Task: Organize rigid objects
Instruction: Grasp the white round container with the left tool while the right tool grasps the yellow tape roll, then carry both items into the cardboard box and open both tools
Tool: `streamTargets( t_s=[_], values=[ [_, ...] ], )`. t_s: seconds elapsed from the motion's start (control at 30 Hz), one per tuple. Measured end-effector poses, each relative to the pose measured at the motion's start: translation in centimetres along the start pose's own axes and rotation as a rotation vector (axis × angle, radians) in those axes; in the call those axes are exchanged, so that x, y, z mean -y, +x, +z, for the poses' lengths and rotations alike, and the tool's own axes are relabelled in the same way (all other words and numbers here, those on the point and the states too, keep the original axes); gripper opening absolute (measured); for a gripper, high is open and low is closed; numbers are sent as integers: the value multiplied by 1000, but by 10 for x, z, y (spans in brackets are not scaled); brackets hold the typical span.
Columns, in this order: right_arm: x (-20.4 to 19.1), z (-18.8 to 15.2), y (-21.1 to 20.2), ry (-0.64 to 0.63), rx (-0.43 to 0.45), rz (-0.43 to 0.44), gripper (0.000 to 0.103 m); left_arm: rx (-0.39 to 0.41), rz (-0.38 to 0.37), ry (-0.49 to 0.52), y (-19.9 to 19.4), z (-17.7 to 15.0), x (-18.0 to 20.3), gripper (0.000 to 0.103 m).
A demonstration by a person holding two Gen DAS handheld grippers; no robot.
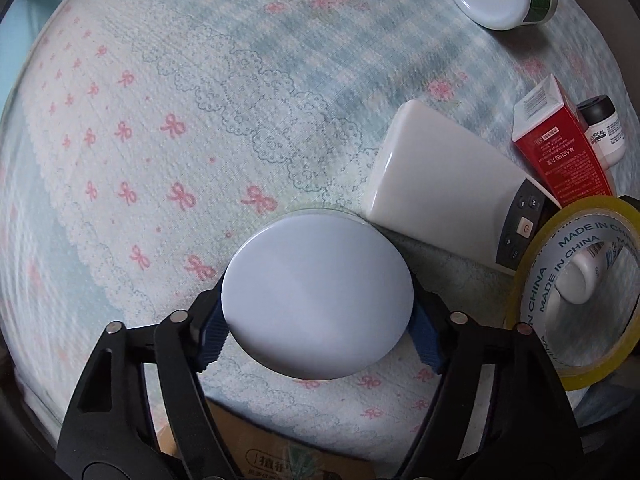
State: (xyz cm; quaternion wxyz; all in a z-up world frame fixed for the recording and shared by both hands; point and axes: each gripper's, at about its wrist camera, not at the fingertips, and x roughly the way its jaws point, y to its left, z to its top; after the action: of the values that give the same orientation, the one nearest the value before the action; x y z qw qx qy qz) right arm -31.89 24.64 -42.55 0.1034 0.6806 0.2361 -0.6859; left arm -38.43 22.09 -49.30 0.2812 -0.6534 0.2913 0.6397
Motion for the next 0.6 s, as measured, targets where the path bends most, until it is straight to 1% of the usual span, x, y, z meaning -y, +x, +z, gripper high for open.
streamTargets(
  t_s=[0.03,0.37,0.5,0.6],
  values=[
    [1,0,0,-2,1,5,98,1,-5,-4,0,-1,0,68],
    [13,-4,-5,41,18,26,97,29,-10,-39,-8,-14,6,68],
    [17,-10,-18,63,44,35,97,44,-14,-72,-22,-25,9,68],
    [20,-16,-34,62,76,34,97,78,-14,-110,-44,-36,11,67]
  ],
)
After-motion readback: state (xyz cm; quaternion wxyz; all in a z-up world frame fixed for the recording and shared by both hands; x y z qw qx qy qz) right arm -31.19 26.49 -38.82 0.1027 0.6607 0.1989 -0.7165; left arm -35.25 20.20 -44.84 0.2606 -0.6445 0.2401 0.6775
